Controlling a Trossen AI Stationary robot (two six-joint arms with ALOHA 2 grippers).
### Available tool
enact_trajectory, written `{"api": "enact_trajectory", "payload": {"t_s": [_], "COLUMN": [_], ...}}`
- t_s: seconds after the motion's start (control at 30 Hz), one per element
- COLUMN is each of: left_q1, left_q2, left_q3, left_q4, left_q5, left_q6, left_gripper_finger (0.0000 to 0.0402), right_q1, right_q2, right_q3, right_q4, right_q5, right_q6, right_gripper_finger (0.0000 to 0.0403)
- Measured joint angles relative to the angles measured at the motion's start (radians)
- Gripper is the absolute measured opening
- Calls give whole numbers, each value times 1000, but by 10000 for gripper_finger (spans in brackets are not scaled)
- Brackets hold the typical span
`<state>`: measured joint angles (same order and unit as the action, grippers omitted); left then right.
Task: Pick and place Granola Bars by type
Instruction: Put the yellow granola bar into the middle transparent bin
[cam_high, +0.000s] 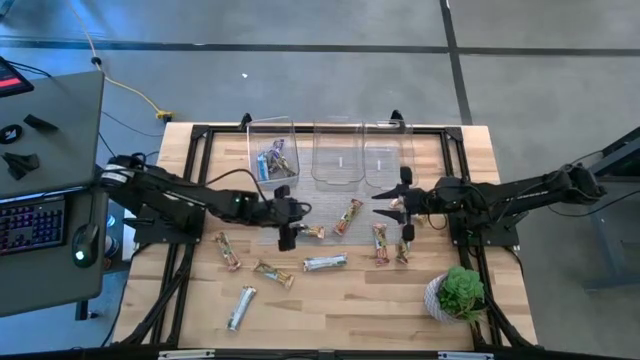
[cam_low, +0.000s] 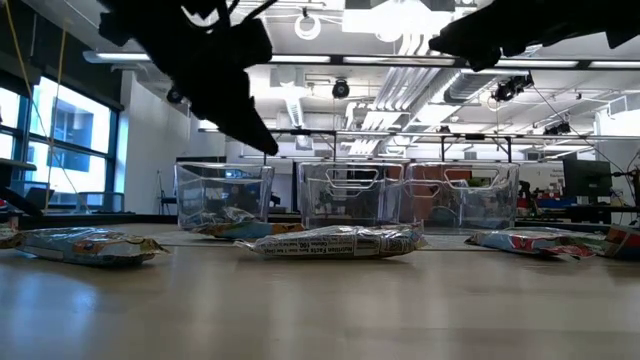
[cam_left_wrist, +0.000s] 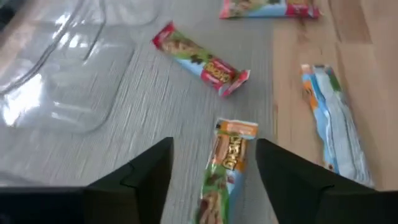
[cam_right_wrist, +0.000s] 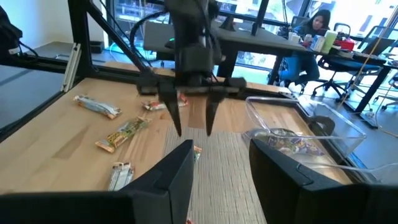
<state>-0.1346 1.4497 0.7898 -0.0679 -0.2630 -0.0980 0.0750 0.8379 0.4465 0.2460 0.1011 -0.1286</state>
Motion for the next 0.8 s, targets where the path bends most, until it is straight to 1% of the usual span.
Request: {"api": "enact_trajectory", "payload": {"t_s": [0.07, 0.17, 0.27, 0.33, 0.4, 0.57, 0.7, 0.8], "left_q1": [-1, -1, 0, 12, 27, 70, 99, 111], "left_q2": [28, 89, 147, 179, 219, 267, 283, 283], "left_q3": [3, 1, 3, 0, 3, 3, 4, 4], "left_q4": [-6, 10, 29, 14, 37, 62, 80, 78], "left_q5": [43, 92, 93, 93, 95, 105, 189, 228], "left_q6": [30, 23, 23, 22, 16, 13, 7, -7], "left_gripper_finger": [244, 254, 254, 253, 253, 253, 253, 253], "right_q1": [0, 0, 0, 0, 0, 0, 0, 0], "right_q2": [0, 0, 0, 0, 0, 0, 0, 0], "right_q3": [0, 0, 0, 0, 0, 0, 0, 0], "right_q4": [-1, -1, -2, -1, -1, -2, -9, -10], "right_q5": [1, 1, 1, 1, 1, 1, 1, 1], "right_q6": [16, 41, 43, 43, 44, 71, 80, 80], "right_gripper_finger": [140, 140, 140, 140, 140, 140, 140, 140]}}
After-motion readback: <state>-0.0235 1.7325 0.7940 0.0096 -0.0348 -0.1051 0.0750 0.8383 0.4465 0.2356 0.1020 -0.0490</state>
